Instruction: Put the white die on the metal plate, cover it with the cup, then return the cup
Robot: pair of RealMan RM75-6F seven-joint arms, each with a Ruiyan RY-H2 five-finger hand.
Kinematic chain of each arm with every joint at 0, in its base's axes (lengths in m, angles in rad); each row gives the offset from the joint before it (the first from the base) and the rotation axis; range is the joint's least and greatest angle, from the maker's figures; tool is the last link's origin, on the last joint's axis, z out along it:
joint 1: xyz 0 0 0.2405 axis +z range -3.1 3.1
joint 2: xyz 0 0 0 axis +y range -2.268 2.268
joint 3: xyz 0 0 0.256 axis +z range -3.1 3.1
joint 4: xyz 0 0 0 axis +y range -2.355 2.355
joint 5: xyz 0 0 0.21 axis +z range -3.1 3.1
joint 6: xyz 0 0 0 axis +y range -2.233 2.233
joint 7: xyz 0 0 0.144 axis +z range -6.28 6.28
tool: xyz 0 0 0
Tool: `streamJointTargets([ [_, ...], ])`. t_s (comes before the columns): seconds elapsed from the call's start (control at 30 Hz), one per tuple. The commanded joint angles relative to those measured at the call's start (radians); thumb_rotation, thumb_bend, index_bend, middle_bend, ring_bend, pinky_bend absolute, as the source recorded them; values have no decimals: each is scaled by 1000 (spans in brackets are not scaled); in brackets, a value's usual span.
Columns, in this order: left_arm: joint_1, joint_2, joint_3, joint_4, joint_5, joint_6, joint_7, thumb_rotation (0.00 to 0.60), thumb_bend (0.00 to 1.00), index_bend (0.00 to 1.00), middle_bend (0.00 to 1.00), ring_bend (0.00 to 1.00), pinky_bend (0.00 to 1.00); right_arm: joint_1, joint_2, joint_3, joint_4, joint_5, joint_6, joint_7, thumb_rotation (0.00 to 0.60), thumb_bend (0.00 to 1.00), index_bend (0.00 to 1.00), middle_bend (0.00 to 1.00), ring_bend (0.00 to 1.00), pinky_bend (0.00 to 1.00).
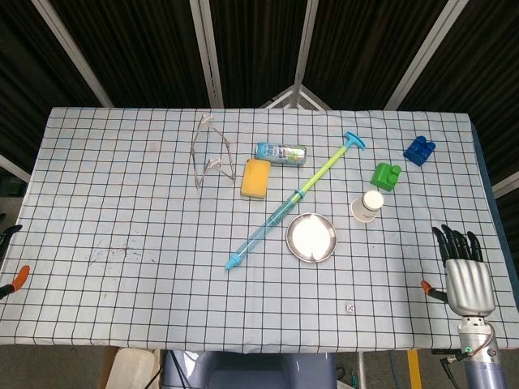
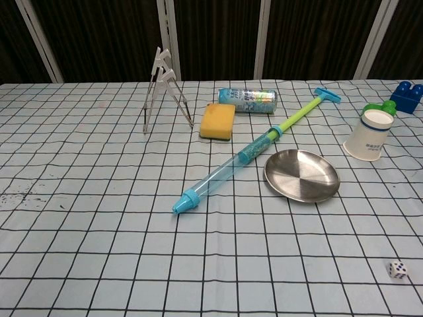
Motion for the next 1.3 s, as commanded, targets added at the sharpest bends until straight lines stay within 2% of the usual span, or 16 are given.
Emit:
streamJointTargets([
  [0.03,-1,-1,0,-1,1,0,2,600,457,158,0,0,35,0,1,1,1,-1,-5,3,600,64,97,104,105,0],
  [0.43,6,0,6,-9,17,19,9,600,457,158,0,0,35,-8,17,-3,-23,-18,-14,26,600,65,126,105,105,0],
  [0.63,-2,-2,3,-4,-1,-5,12,600,456,158,0,0,35,-3,32,-14,-49,-16,-55,40,600,65,202,130,106,0],
  [0.77,1,0,7,-11,12,6,14,600,457,158,0,0,35,2,43,-26,-73,-16,-89,59,600,64,236,181,112,0],
  [0.93,3,0,8,-13,8,3,17,600,457,158,0,0,35,9,63,-56,-119,-69,-120,101,600,65,380,228,118,0],
  [1.3,-3,1,3,-10,-11,-13,16,600,457,158,0,0,35,4,30,-110,-198,-63,-178,-24,600,64,402,227,118,0],
])
